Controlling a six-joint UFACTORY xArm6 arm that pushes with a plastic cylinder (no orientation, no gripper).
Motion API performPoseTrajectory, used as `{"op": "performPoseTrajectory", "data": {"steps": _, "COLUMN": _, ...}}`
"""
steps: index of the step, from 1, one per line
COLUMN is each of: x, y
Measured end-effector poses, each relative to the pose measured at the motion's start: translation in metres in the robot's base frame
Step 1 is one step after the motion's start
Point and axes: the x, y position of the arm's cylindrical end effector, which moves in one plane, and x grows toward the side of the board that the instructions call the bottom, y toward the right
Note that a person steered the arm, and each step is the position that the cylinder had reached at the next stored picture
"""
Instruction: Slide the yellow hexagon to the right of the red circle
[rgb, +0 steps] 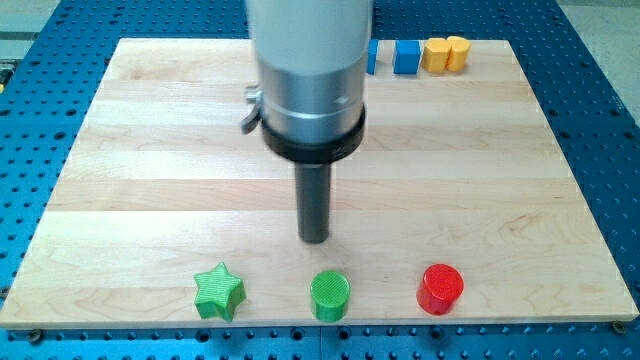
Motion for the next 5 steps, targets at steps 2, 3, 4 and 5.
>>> {"op": "performPoseTrajectory", "data": {"steps": 2, "x": -0.0163, "y": 0.0037}}
{"op": "performPoseTrajectory", "data": {"steps": 3, "x": -0.0164, "y": 0.0037}}
{"op": "performPoseTrajectory", "data": {"steps": 4, "x": -0.0164, "y": 0.004}}
{"op": "performPoseTrajectory", "data": {"steps": 5, "x": -0.0167, "y": 0.0042}}
